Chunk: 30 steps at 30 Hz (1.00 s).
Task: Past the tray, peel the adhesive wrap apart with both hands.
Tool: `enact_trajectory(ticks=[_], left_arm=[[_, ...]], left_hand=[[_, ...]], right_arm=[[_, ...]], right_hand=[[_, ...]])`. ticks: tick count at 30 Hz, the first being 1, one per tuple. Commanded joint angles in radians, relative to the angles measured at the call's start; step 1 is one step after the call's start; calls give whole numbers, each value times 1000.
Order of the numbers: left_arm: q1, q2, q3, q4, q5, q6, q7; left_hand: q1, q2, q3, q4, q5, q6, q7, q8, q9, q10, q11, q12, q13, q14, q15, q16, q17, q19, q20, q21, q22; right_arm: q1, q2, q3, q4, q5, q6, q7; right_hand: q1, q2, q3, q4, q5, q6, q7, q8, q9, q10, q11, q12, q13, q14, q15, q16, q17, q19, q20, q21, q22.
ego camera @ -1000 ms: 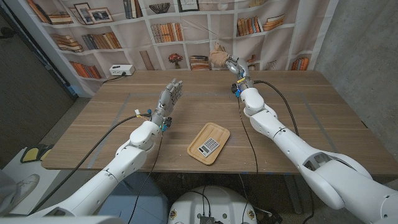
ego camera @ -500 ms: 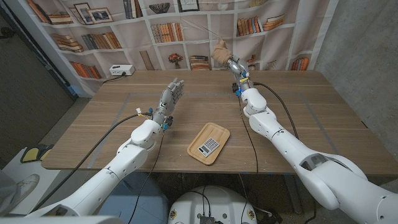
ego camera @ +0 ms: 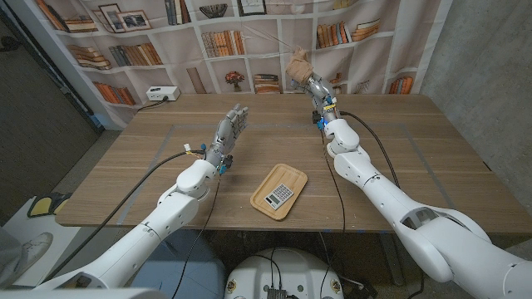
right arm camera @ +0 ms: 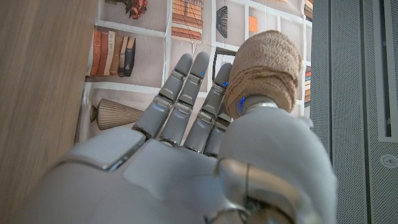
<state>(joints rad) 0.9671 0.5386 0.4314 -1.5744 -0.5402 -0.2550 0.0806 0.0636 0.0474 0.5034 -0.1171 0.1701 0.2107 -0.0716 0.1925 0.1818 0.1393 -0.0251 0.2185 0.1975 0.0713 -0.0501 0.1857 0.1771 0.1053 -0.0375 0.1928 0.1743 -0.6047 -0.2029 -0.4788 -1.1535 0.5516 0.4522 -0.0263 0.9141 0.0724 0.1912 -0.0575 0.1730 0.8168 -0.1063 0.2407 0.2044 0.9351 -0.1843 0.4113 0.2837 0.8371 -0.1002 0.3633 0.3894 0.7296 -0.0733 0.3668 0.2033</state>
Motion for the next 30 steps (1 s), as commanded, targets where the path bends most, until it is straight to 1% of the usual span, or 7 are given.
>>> enact_trajectory(ticks=[1, 7, 10, 18, 23, 26, 30], left_arm=[[15, 9, -2, -20, 0, 4, 6], [27, 14, -8, -29, -2, 2, 11], [35, 17, -11, -34, -3, 1, 14], [45, 19, -15, -41, -5, -2, 19], [47, 18, -15, -39, -6, -6, 18], [48, 17, -15, -39, -5, -8, 18], [49, 16, -15, -38, -5, -11, 18]], left_hand=[[-1, 1, 4, -1, 5, 10, -3, -3, 2, 8, 2, 0, 5, 4, 4, -1, 2, 1, 4, 2, 2], [-1, 1, 4, -1, 5, 10, -2, -3, 2, 9, 2, 0, 5, 4, 4, -1, 2, 1, 4, 2, 2], [-1, 1, 5, -1, 5, 9, -3, -3, 2, 9, 0, 0, 5, 3, 4, -1, 2, 1, 4, 2, 2], [-1, 1, 5, -1, 5, 10, -2, -3, 2, 8, 1, 0, 5, 4, 4, -1, 2, 0, 4, 2, 2], [-1, 1, 5, -1, 5, 10, -1, -3, 2, 9, 2, 0, 5, 3, 5, -1, 2, 1, 4, 2, 2], [-1, 1, 5, -1, 4, 10, -2, -3, 2, 9, 2, 0, 5, 3, 3, -1, 2, 1, 4, 2, 2], [-1, 1, 5, -1, 4, 10, -1, -3, 2, 9, 1, 0, 5, 3, 3, -1, 2, 1, 4, 2, 2]], right_arm=[[-7, 0, 2, 8, 13, 32, 35], [-7, 7, 1, 19, 26, 42, 59], [-8, 14, 3, 24, 46, 37, 75], [-4, 32, 8, 54, 80, 56, 125], [1, 31, 7, 61, 76, 67, 137], [1, 25, 5, 58, 66, 68, 134], [-3, 17, 2, 43, 51, 60, 116]], right_hand=[[-46, -20, -23, 13, 10, -8, 10, -8, -2, -5, 18, -13, -6, -11, -127, -16, -6, -6, -26, 5, -2], [-89, -37, -44, 28, 15, -25, 25, -21, -5, -32, 30, -35, -16, -26, -126, -38, -14, -15, -18, 0, -5], [-100, -43, -50, 30, 19, -44, 26, -31, -8, -49, 32, -49, -22, -38, -128, -52, -19, -19, -12, -2, -7], [-117, -57, -62, 33, 20, -62, 28, -39, -9, -67, 34, -64, -28, -57, -124, -69, -25, -32, -7, -8, -8], [-142, -75, -78, 38, 24, -90, 32, -47, -10, -105, 42, -92, -38, -92, -121, -97, -36, -42, 0, -15, -10], [-179, -93, -99, 52, 25, -117, 40, -53, -10, -129, 49, -111, -44, -120, -114, -115, -42, -50, 9, -21, -11], [-194, -96, -106, 58, 27, -133, 45, -55, -10, -143, 54, -122, -47, -133, -116, -123, -45, -55, 16, -25, -12]])
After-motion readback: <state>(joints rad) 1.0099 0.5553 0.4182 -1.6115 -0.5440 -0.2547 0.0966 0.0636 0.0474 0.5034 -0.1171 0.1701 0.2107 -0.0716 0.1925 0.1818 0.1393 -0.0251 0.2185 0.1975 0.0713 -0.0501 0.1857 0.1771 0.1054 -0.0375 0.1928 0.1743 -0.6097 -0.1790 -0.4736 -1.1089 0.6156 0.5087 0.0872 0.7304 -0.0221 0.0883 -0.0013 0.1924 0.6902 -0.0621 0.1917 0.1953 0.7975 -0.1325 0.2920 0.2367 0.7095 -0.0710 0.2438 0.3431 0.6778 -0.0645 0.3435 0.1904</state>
